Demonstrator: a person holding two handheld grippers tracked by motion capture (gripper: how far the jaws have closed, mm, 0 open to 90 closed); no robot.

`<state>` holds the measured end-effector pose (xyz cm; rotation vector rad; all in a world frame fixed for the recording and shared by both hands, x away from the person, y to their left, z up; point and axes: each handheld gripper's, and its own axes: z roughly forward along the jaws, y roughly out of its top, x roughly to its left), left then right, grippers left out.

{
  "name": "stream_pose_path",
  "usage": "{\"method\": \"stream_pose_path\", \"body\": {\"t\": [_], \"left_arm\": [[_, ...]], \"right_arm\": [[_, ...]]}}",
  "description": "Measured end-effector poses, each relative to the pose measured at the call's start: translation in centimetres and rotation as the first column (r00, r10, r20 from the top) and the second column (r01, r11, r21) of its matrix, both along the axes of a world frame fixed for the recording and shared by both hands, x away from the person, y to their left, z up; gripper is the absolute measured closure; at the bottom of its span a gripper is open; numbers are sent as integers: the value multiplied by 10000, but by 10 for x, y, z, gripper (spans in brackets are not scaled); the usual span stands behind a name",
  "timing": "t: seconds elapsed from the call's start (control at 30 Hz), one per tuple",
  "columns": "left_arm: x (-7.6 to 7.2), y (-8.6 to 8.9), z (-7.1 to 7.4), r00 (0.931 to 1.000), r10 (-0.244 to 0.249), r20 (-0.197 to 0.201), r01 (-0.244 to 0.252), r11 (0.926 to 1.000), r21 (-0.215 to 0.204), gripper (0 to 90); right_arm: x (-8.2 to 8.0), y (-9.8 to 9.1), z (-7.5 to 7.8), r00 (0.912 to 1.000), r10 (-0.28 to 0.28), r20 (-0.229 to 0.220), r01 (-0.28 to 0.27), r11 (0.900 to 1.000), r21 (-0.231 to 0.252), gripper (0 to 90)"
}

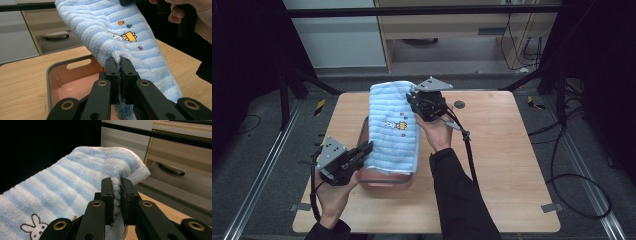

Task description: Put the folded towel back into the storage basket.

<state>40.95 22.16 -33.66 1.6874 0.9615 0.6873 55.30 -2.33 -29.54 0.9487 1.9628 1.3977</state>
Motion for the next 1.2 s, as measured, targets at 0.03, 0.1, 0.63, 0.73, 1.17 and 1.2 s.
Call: {"method": "stream_pose_path", "body": {"t": [0.03,0.1,0.63,0.73,1.17,1.2], "left_arm": [[1,1,-1,10000,23,-18,-23,10000,-14,863],[2,4,-2,9999,73,-70,-73,10000,-27,863],[18,20,-18,9976,497,-487,-492,9987,114,863],[20,22,-21,9968,555,-582,-546,9984,166,863],[26,24,-34,9927,757,-940,-723,9966,385,863],[26,24,-35,9930,793,-876,-755,9961,459,863]], "right_arm": [[1,1,0,10000,21,-7,-21,10000,38,820],[3,3,-1,10000,31,-46,-31,9999,97,820],[24,25,-23,9987,259,-428,-260,9997,-23,820],[28,29,-27,9984,298,-471,-302,9995,-72,820],[35,38,-40,9971,321,-693,-347,9988,-358,820],[36,38,-42,9970,313,-704,-342,9986,-407,820]]}}
